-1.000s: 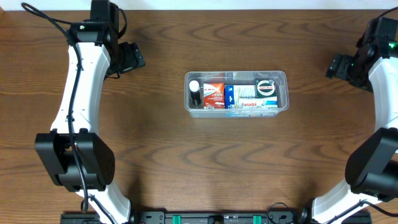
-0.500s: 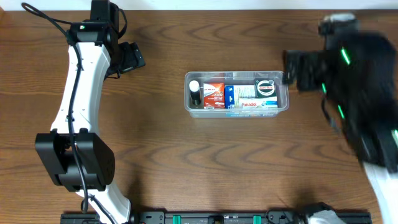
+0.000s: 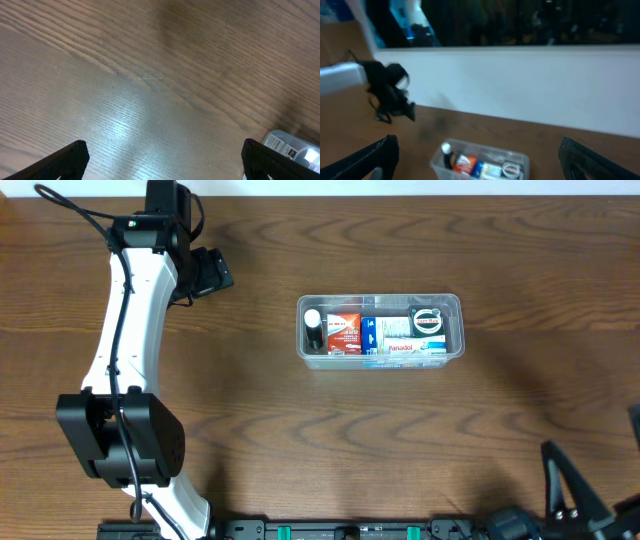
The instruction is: Pack container
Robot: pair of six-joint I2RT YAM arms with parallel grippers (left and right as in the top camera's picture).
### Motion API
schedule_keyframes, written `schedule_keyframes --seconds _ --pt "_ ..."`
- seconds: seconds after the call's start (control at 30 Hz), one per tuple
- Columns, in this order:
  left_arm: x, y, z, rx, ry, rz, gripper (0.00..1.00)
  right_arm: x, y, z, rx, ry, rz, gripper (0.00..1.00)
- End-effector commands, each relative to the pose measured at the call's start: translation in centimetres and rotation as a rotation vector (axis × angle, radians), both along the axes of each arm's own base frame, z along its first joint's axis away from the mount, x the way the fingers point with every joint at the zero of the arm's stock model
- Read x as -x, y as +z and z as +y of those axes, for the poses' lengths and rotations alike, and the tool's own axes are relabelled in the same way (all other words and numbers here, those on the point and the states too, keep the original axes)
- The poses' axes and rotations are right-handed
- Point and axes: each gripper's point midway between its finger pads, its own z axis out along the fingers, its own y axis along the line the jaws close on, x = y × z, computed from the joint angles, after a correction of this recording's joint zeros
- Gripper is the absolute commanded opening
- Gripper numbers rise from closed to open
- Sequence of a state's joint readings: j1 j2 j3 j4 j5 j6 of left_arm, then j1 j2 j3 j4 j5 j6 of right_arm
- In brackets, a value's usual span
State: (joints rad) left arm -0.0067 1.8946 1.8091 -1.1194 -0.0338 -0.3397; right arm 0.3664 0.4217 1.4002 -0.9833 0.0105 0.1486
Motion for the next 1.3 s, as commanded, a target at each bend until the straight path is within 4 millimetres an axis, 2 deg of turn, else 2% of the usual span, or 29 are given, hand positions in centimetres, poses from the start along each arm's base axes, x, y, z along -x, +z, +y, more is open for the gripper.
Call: schedule_keyframes --seconds 0.0,0.1,0.17,0.33,0.5,0.63,0.97,1.27 --pt "-0.3 1.6 0.3 -0.013 0.001 -0.041 0.98 -0.9 -4.0 -0.2 0.019 -0.042 0.042 0.99" --pt "-0.3 1.6 0.3 -0.013 0.001 -0.041 0.98 -2.4 -7.1 -0.2 0.015 -0.077 0.03 0.99" --pt "-0.3 1.6 0.3 -0.013 0.001 -0.041 0.98 -3.8 -8.3 -0.2 0.002 -0.1 -0.007 0.99" --pt "-0.3 1.6 0.3 -0.013 0.001 -0.041 0.98 -7.7 -10.4 0.0 -0.055 -0.154 -0.157 0.99" --pt "-0.3 1.6 0.3 -0.013 0.001 -0.041 0.98 -10.1 -12.6 -0.1 -0.139 -0.178 -0.249 0.99" --pt "-0.3 1.6 0.3 -0.013 0.001 -0.041 0.98 -11.0 -14.7 -0.5 -0.165 -0.205 -0.252 0.99" --pt "-0.3 1.6 0.3 -0.013 0.001 -0.041 0.98 -11.8 -17.3 -2.2 -0.159 -0.282 -0.278 0.99" --pt "-0.3 1.6 0.3 -0.013 0.001 -0.041 0.98 -13.2 -21.5 -2.4 -0.14 -0.303 -0.207 0.99"
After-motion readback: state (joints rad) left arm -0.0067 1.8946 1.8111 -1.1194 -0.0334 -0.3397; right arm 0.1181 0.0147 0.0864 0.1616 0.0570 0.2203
